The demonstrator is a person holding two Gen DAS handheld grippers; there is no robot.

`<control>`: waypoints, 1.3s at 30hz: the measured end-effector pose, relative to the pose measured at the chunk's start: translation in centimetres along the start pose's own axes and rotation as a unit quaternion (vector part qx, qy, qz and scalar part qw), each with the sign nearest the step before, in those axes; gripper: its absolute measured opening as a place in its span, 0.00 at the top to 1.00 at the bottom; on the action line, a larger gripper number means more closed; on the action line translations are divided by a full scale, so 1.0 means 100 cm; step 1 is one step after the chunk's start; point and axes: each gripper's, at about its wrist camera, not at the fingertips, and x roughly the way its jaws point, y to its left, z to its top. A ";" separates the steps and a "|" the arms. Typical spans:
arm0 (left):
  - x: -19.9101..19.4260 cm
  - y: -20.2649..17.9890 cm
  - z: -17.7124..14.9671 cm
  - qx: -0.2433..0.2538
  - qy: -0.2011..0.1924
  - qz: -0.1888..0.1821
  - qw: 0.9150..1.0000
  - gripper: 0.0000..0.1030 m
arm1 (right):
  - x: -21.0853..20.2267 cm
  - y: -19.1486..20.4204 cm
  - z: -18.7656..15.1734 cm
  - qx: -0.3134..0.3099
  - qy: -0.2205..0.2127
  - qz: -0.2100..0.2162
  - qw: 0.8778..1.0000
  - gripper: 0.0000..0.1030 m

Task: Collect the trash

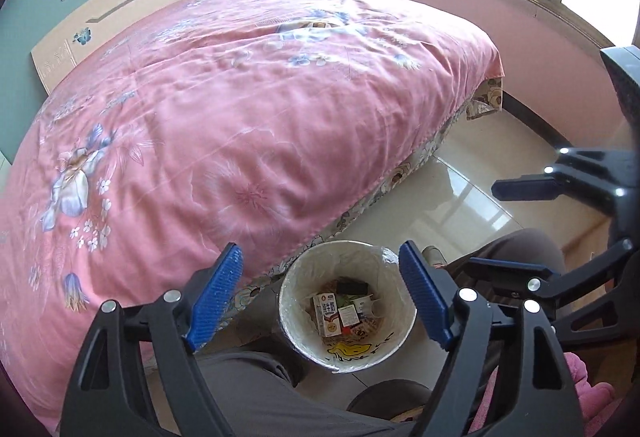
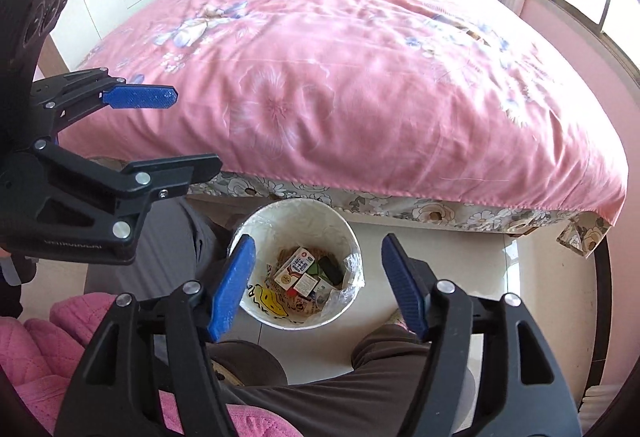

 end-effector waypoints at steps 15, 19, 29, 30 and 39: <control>-0.061 0.001 -0.024 -0.028 -0.063 0.070 0.995 0.12 | -0.055 0.019 -0.012 0.036 -0.074 -0.048 0.995 0.25; -0.063 -0.002 -0.034 -0.028 -0.057 0.073 0.995 0.12 | -0.061 0.028 -0.021 0.045 -0.083 -0.070 0.993 0.25; -0.062 -0.010 -0.053 -0.046 -0.040 0.071 0.996 0.11 | -0.078 0.052 -0.042 0.057 -0.139 -0.122 0.981 0.21; -0.062 -0.010 -0.054 -0.047 -0.041 0.073 0.995 0.11 | -0.079 0.053 -0.043 0.056 -0.140 -0.120 0.981 0.21; -0.072 -0.006 -0.059 -0.059 -0.054 0.088 0.993 0.10 | -0.083 0.052 -0.052 0.079 -0.143 -0.125 0.979 0.20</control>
